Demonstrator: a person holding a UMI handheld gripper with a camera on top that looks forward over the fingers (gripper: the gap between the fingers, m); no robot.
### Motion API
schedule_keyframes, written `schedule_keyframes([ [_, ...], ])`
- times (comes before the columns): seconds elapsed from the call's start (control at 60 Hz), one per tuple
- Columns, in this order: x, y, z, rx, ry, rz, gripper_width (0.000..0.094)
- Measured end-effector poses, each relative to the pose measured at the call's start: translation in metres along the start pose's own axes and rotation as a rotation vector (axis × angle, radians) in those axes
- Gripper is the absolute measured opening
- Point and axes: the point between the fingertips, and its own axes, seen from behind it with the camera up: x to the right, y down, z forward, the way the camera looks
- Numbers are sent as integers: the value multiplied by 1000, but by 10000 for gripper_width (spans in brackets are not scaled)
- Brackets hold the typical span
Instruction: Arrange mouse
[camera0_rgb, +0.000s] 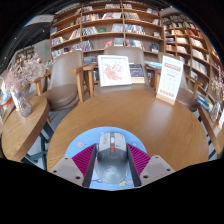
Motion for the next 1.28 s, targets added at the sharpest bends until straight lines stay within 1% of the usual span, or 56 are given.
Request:
schedule_keyframes([
  [0.067, 0, -1, -3, 4, 0, -2, 821],
  [0.083, 0, 0, -3, 6, 3, -3, 860],
  [0.133, 0, -1, -7, 10, 7, -3, 834],
  [0.3, 0, -10, -53, 37, 13, -1, 843],
  [0.367, 3, -16, -82, 57, 12, -3, 845],
  [0.467, 17, -14, -140, 86, 38, 2, 854],
  [0.583, 32, -4, -205, 129, 72, -18, 851],
  [0.75, 49, 22, -273, 147, 96, -55, 851],
  [0.817, 53, 34, -290, 148, 87, -53, 850],
  [0.983, 71, 59, -323, 156, 116, -70, 851],
  [1.283, 80, 70, -350, 185, 111, -68, 854],
])
